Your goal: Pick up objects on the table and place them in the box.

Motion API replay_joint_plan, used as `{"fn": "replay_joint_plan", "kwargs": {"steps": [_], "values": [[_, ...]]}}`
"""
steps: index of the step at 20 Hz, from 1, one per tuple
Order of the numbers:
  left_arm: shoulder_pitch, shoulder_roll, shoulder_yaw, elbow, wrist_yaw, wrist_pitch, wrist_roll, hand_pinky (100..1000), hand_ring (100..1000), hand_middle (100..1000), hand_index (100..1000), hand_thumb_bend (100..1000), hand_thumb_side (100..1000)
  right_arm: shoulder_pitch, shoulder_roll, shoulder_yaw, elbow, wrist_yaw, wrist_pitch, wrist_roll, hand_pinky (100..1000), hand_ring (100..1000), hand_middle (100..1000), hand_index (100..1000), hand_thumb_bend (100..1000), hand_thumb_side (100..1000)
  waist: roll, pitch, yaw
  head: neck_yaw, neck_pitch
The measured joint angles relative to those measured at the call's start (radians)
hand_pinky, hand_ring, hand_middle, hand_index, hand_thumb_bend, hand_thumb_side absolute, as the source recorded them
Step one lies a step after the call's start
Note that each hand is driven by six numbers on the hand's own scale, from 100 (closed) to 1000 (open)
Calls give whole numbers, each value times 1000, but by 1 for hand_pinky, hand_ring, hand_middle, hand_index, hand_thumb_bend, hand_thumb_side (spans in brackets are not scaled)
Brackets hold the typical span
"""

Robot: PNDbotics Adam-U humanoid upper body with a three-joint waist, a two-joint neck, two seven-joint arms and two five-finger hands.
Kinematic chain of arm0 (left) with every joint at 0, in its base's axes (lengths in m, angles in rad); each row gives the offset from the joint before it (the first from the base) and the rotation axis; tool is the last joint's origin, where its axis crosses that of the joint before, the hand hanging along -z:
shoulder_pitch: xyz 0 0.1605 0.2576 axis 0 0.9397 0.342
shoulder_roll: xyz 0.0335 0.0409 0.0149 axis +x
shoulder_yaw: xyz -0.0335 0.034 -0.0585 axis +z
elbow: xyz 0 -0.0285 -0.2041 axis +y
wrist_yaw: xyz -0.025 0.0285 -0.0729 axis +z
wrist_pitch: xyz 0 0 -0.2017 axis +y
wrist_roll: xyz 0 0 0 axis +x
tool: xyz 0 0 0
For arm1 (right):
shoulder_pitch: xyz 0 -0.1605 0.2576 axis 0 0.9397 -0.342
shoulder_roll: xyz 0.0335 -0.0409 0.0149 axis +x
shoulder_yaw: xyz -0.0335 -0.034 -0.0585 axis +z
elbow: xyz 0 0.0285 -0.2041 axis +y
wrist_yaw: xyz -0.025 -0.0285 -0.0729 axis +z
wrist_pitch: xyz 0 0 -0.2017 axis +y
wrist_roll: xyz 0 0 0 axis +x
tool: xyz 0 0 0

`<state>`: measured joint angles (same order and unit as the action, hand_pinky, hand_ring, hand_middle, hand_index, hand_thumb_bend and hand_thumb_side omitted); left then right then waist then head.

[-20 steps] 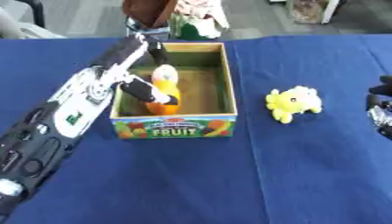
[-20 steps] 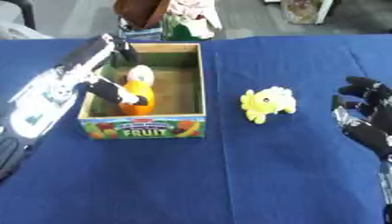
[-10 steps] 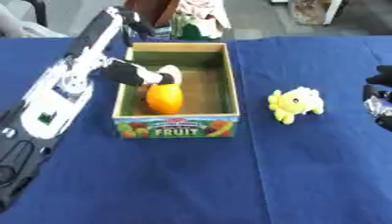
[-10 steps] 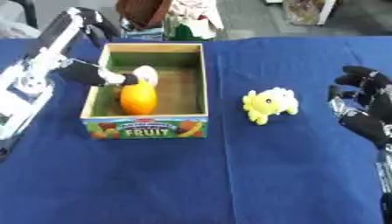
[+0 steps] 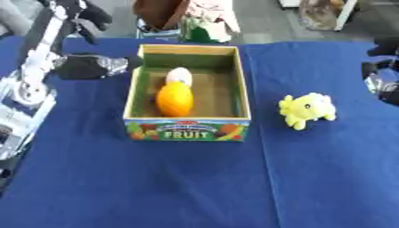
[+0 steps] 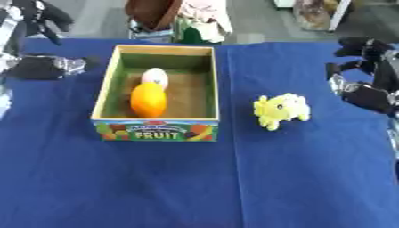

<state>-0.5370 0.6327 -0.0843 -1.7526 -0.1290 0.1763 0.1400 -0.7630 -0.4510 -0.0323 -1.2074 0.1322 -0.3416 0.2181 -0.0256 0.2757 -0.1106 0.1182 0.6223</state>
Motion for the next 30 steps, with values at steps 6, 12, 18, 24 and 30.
{"fn": "replay_joint_plan", "kwargs": {"steps": [6, 12, 18, 24, 30], "values": [[47, -12, 24, -3, 36, 4, 31, 480, 692, 462, 592, 844, 259, -98, -33, 64, 160, 93, -88, 58, 644, 785, 659, 789, 320, 100, -4, -5, 17, -7, 0], [73, -23, 33, -5, 52, 4, 38, 479, 693, 461, 592, 844, 260, -157, -32, 77, 323, 193, -178, 114, 667, 818, 703, 819, 382, 100, -5, -5, 26, -10, -1], [87, -30, 33, -6, 62, 6, 39, 477, 691, 459, 591, 843, 258, -178, -21, 71, 422, 281, -239, 181, 687, 849, 738, 838, 407, 100, -5, -5, 29, -12, -8], [95, -39, 34, -2, 67, 5, 40, 476, 691, 458, 590, 842, 258, -187, -2, 55, 477, 340, -249, 194, 688, 848, 737, 839, 409, 100, -2, -4, 31, -15, -8], [97, -46, 34, 4, 68, 5, 39, 475, 691, 457, 590, 841, 256, -198, 21, 42, 515, 398, -248, 176, 687, 847, 735, 837, 409, 100, 0, -4, 33, -19, -8]]}}
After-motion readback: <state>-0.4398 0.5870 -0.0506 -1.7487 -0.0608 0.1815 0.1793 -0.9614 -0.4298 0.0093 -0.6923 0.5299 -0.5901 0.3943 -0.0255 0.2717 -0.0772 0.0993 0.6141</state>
